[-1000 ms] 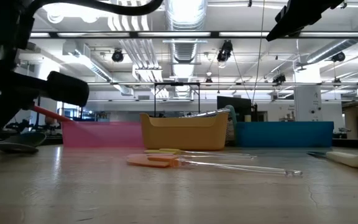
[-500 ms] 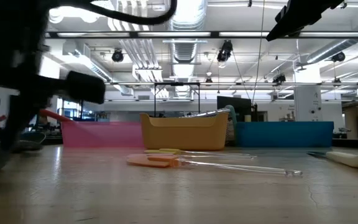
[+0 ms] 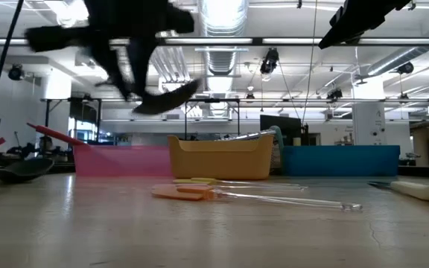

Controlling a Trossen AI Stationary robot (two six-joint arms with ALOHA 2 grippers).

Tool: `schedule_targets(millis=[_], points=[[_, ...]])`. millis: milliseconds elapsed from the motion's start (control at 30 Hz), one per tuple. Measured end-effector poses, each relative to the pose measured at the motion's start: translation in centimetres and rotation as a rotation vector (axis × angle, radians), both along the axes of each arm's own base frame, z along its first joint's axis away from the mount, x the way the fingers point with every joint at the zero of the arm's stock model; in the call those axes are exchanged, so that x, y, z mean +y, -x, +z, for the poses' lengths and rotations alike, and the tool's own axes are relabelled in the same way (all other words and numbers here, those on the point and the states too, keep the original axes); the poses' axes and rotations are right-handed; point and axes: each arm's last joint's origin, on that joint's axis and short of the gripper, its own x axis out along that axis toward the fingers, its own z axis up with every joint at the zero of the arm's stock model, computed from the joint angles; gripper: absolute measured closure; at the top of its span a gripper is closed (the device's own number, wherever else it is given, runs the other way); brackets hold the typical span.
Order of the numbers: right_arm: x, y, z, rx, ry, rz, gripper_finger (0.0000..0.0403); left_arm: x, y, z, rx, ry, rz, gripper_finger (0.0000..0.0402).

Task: Pick & Place Kitchen Items
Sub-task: Put the right black spoon into the pink bin

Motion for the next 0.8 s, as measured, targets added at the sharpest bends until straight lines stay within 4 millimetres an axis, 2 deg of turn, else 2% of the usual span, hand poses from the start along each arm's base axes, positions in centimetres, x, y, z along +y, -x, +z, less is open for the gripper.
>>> schedule_targets(millis=[200, 333, 433, 533, 633, 700, 800], points=[[0.0, 0.0, 0.0, 0.0, 0.001, 0.002, 0.0394, 4.8, -1.3, 4.3, -0.096, -0.038, 0.272, 0.0328], [0.0, 0.0, 0.0, 0.0, 0.001, 0.002, 0.0394, 9.5, -1.5, 6.8, -0.119, -0.019, 0.454, 0.0328], [0.0, 0.0, 0.0, 0.001, 0.004, 0.004, 0.0394, 13.8, -1.0, 8.4, -0.161, 0.09, 0.591, 0.0328], [0.0, 0.0, 0.0, 0.001, 0.007, 0.007, 0.0394, 18.3, 0.8, 9.9, -0.199, 0.209, 0.756, 0.0328], [0.0, 0.0, 0.0, 0.006, 0.028, 0.022, 0.0394, 22.6, 3.3, 11.3, -0.273, 0.222, 0.928, 0.0328], [0.0, 0.0, 0.0, 0.007, 0.046, 0.036, 0.0394, 25.1, 4.9, 11.9, -0.315, 0.225, 1.038, 0.0328], [0.0, -0.1, 0.2, -0.009, 0.053, 0.041, 0.0394, 28.2, 6.7, 11.9, -0.341, 0.322, 1.182, 0.0328]])
